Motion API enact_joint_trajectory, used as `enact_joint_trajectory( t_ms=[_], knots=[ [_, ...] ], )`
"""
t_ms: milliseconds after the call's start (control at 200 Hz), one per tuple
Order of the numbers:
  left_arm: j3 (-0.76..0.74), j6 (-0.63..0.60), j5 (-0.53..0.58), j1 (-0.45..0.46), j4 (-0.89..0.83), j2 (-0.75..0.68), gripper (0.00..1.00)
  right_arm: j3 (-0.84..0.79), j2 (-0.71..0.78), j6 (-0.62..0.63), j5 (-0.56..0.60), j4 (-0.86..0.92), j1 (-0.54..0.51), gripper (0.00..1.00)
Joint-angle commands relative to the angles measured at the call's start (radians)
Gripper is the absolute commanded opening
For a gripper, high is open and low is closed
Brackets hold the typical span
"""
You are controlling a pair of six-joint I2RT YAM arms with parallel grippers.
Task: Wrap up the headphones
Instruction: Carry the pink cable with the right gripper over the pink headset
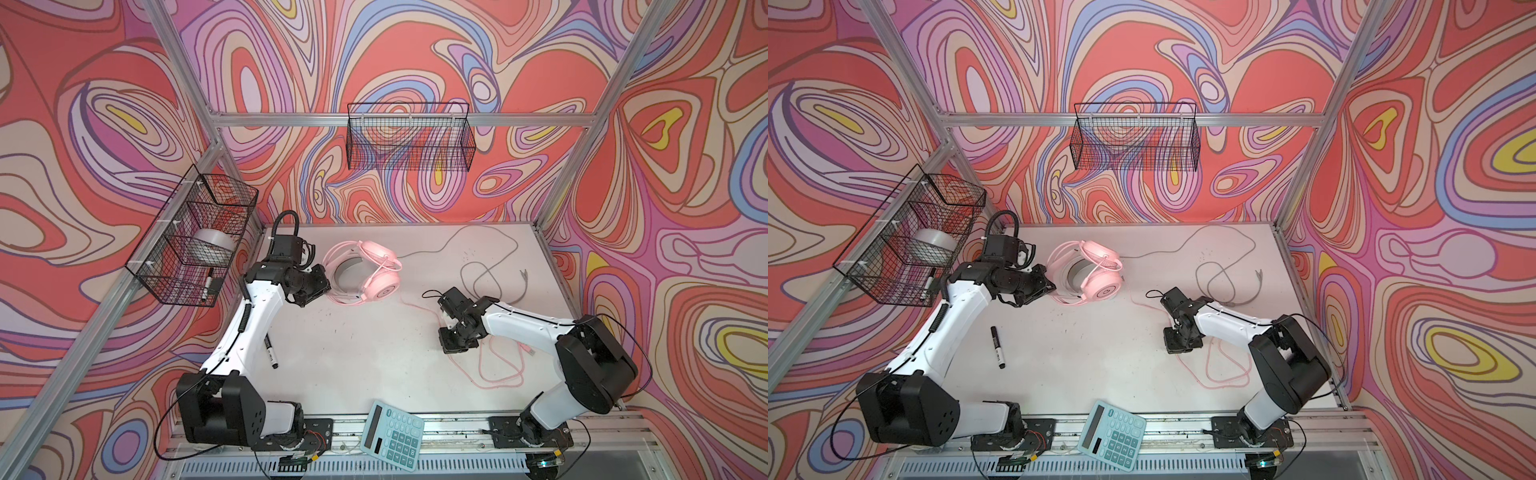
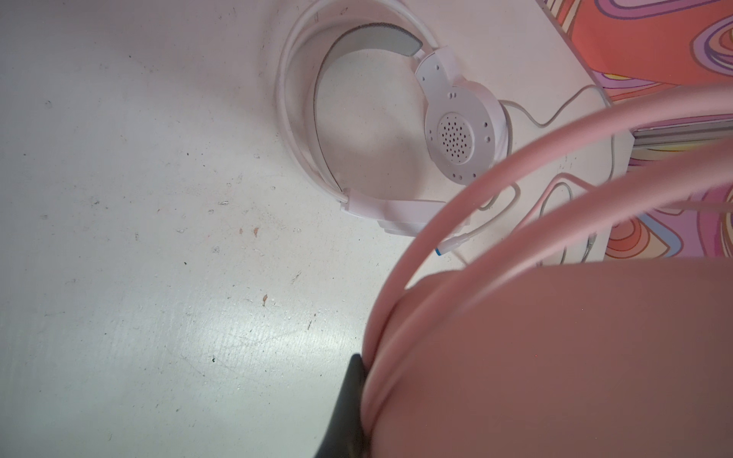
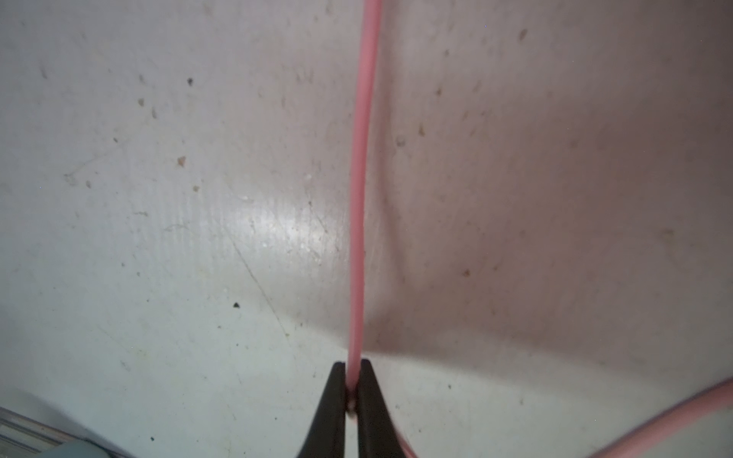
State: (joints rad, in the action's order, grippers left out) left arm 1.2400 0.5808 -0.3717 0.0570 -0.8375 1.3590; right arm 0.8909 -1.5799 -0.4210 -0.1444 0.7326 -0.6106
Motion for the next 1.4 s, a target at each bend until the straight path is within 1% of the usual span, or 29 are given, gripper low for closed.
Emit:
enact_joint_trajectory(
  t_ms=[0, 65, 90, 220, 371, 441, 571, 666, 711, 796, 967, 1037, 1217, 1397],
  knots=[
    [0.036, 0.025, -0.026, -0.009, 0.026, 0.005, 0.00, 0.026, 0.018, 0.048, 0.043, 0.049, -0.005, 0.11],
    [0.035, 0.025, -0.026, -0.009, 0.025, 0.003, 0.00, 0.033, 0.009, 0.039, 0.058, 0.057, -0.005, 0.21],
    [0.033, 0.025, -0.027, -0.009, 0.026, 0.002, 0.00, 0.031, 0.004, 0.034, 0.058, 0.054, -0.006, 0.24],
    [0.026, 0.027, -0.027, -0.009, 0.027, -0.004, 0.00, 0.018, -0.009, 0.004, 0.059, 0.022, -0.006, 0.25],
    [0.022, 0.024, -0.029, -0.009, 0.028, -0.008, 0.00, 0.005, -0.022, -0.009, 0.031, -0.005, -0.006, 0.26],
    [0.022, 0.027, -0.026, -0.009, 0.030, -0.006, 0.00, -0.003, -0.026, -0.010, 0.012, -0.022, -0.006, 0.24],
    [0.022, 0.037, -0.028, -0.009, 0.034, 0.002, 0.00, -0.001, -0.029, 0.016, -0.019, -0.032, -0.014, 0.17],
    [0.022, 0.044, -0.017, -0.009, 0.031, 0.002, 0.00, 0.016, -0.014, 0.062, -0.023, -0.023, -0.026, 0.08],
    [0.024, 0.046, -0.008, -0.009, 0.028, 0.000, 0.00, 0.027, -0.001, 0.087, -0.023, -0.008, -0.030, 0.00],
    [0.022, 0.050, 0.014, -0.009, 0.023, -0.003, 0.00, 0.034, 0.044, 0.126, -0.035, 0.007, -0.044, 0.00],
    [0.031, 0.063, 0.030, -0.009, 0.023, 0.005, 0.00, 0.039, 0.144, 0.192, -0.113, -0.020, -0.063, 0.00],
    [0.044, 0.072, 0.037, -0.009, 0.023, 0.012, 0.00, 0.064, 0.161, 0.233, -0.117, 0.001, -0.079, 0.00],
    [0.081, 0.095, 0.096, -0.009, 0.002, 0.035, 0.00, 0.124, 0.170, 0.362, -0.152, 0.067, -0.095, 0.00],
    [0.104, 0.109, 0.125, -0.009, -0.021, 0.059, 0.00, 0.144, 0.233, 0.489, -0.222, 0.047, -0.111, 0.00]
  ],
)
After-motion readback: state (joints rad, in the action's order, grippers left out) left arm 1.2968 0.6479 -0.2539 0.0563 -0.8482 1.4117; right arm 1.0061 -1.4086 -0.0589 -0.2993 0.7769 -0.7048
